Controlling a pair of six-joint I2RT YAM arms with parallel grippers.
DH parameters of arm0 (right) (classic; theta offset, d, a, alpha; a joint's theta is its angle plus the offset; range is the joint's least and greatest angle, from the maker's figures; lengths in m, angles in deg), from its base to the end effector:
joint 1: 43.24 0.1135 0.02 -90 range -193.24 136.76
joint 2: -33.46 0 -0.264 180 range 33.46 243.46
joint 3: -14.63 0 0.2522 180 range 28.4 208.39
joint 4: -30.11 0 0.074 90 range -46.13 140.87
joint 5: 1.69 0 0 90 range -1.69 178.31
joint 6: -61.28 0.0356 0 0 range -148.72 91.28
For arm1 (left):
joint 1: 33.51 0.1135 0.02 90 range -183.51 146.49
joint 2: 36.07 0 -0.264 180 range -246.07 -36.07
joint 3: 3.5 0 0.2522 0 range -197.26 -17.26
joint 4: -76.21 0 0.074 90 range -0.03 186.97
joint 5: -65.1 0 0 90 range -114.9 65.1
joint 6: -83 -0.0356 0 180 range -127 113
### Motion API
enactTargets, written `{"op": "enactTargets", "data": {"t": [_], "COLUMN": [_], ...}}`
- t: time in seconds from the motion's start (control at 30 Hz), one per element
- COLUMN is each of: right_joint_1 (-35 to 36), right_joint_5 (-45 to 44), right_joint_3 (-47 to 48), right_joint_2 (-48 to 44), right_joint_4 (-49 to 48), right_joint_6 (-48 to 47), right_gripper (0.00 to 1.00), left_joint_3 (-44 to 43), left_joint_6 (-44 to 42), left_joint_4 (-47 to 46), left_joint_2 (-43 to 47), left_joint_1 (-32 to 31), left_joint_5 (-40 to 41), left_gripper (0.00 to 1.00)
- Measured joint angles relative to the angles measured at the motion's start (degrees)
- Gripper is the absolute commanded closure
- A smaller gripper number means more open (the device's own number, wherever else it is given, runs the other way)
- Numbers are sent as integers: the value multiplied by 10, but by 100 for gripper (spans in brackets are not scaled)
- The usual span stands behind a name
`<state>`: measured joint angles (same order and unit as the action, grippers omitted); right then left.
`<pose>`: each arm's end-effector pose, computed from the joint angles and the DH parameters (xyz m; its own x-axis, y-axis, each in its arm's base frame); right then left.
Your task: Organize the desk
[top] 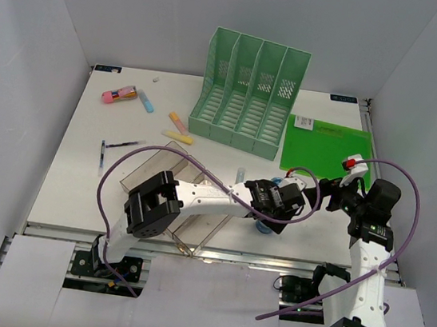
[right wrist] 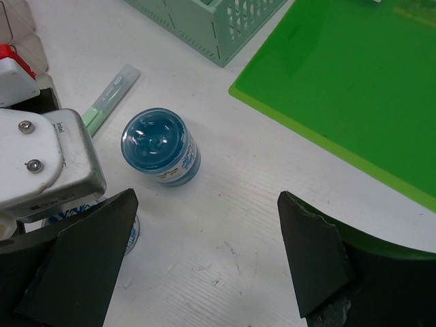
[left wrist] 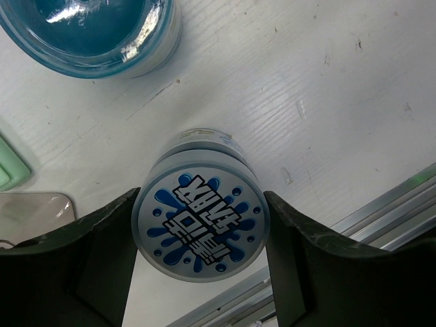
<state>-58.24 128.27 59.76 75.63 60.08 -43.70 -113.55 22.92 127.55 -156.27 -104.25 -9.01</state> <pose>0.1667 -0.0210 0.2578 -0.3322 -0.1161 -0.9360 -0.4557 0.8887 0.0515 0.1585 -0.4242 0.2021 -0.6826 0.4992 -0.5337 0.6050 0.7957 -0.0296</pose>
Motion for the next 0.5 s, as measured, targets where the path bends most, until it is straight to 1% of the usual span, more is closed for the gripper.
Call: {"op": "enactTargets", "data": {"t": [0.07,0.13,0.2,0.3,0.37,0.5], "right_joint_1": [0,0,0,0,0,-2], "right_joint_5": [1,3,4,5,6,8], "right_joint_3": [0,0,0,0,0,0], "right_joint_2": [-1,-2,-2,-3,-3,-7], "right_joint_4": [0,0,0,0,0,0], "right_joint_6": [0,0,0,0,0,0], "right_gripper": [10,10,10,10,10,10], "left_joint_3": [0,-1,-1,4,20,60], "left_joint_6": [1,1,1,1,4,11], "left_joint_4": [1,2,5,10,9,25], "left_joint_2": [0,0,2,12,33,122], "left_joint_1": [0,0,0,0,0,0], "left_joint_5": [0,0,0,0,0,0], "left_gripper": [71,80,86,92,94,95]}}
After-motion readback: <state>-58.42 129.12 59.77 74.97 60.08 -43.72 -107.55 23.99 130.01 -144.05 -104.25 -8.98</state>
